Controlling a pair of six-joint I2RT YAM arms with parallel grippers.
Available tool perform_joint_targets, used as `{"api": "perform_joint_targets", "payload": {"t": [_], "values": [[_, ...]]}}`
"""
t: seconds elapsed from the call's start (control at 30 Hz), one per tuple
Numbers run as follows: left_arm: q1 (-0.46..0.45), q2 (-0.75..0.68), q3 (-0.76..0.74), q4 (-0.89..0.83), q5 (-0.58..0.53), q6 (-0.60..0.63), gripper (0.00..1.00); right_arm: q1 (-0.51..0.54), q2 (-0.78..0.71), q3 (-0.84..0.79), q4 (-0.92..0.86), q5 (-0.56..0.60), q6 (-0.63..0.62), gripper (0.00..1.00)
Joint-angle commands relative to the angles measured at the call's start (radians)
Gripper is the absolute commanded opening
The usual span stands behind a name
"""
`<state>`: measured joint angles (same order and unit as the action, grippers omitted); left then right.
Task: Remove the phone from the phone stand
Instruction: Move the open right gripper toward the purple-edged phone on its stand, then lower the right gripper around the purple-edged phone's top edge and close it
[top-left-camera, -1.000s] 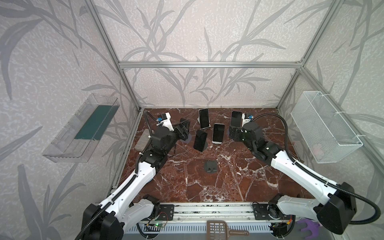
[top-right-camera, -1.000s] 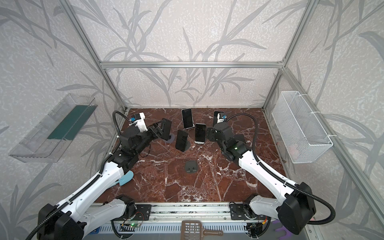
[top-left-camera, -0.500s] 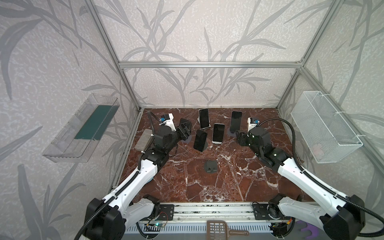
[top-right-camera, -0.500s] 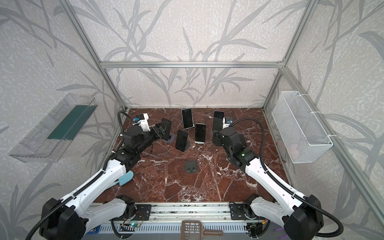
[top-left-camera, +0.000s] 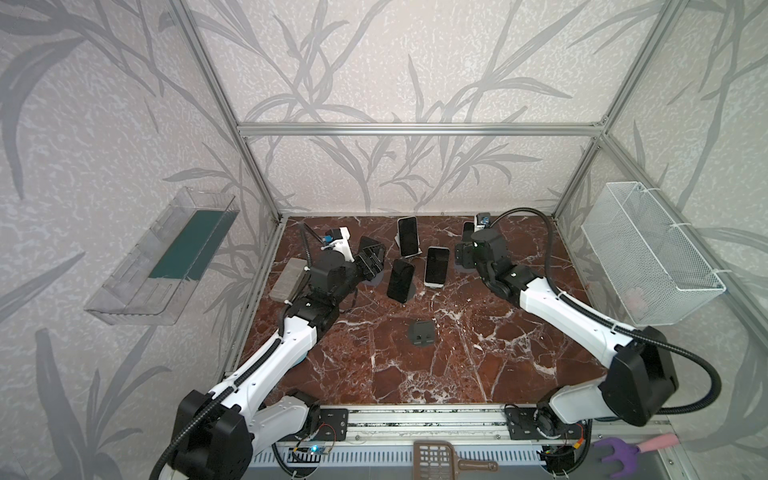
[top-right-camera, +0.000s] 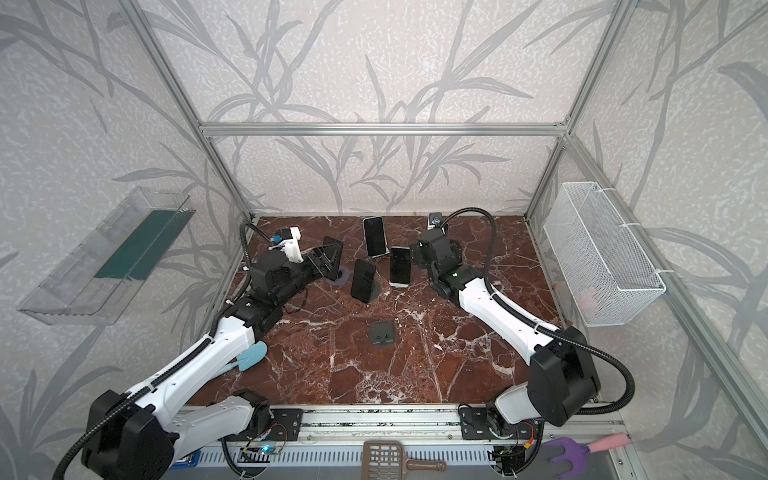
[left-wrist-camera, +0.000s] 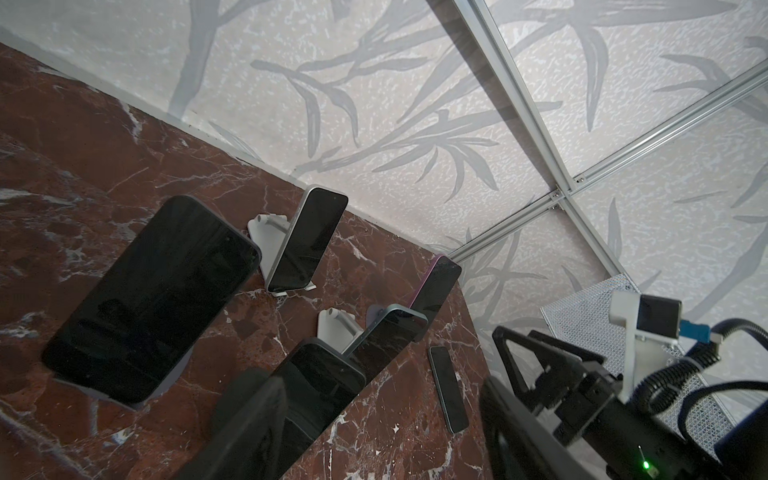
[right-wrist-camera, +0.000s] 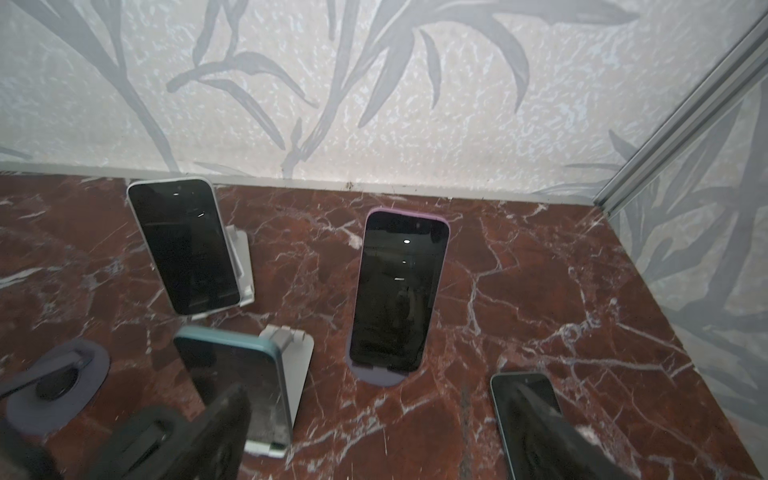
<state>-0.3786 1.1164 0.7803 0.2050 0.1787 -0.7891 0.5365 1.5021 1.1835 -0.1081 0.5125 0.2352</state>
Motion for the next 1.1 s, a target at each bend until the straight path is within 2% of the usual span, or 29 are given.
{"api": "perform_joint_targets", "payload": {"t": [0.0, 0.17, 0.23, 0.4, 0.7, 0.83, 1.07], "values": [[0.004, -0.001, 0.014, 0.04, 0.04, -0.013, 0.74, -0.034, 0.08, 0.115, -0.005, 0.028, -0.019, 0.97], [0.004, 0.003, 0.011, 0.052, 0.057, -0.025, 0.72, -0.09, 0.243, 0.315, -0.143, -0.08, 0.004, 0.99], [0.006, 0.011, 0.019, 0.053, 0.082, -0.028, 0.69, -0.103, 0.304, 0.4, -0.206, -0.088, -0.005, 0.99], [0.006, 0.02, 0.024, 0.061, 0.108, -0.038, 0.69, -0.13, 0.382, 0.505, -0.275, -0.117, -0.002, 0.99], [0.005, 0.025, 0.023, 0.074, 0.132, -0.041, 0.7, -0.148, 0.467, 0.568, -0.302, -0.142, 0.027, 0.99], [0.005, 0.037, 0.023, 0.084, 0.146, -0.052, 0.7, -0.148, 0.494, 0.576, -0.3, -0.101, 0.035, 0.99], [0.007, 0.049, 0.023, 0.119, 0.187, -0.071, 0.7, -0.146, 0.4, 0.403, -0.128, -0.042, 0.05, 0.99]]}}
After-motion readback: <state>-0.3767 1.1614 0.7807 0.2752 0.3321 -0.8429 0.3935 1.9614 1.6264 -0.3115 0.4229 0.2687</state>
